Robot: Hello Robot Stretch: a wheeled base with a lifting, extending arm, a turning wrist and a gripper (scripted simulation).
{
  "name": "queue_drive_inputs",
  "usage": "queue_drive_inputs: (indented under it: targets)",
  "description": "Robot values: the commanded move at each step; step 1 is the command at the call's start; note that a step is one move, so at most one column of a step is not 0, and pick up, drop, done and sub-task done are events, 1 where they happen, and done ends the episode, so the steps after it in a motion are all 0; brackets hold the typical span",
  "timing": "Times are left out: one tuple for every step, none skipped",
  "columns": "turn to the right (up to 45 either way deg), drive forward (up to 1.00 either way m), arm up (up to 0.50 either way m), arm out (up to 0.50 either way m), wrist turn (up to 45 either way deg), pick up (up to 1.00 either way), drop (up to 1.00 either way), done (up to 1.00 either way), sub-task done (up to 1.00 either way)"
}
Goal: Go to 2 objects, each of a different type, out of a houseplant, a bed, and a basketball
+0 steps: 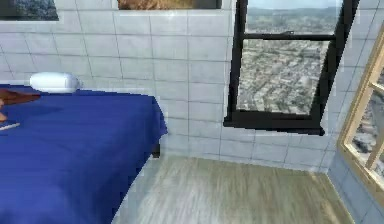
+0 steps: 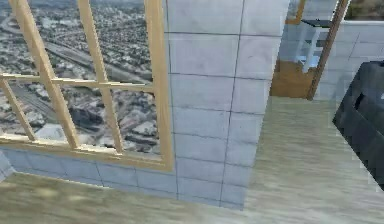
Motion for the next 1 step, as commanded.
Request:
queue_drive_inputs:
  targets:
    - [-45.0, 0.0, 0.0, 0.0, 0.0, 0.0, 0.0, 0.0, 0.0]
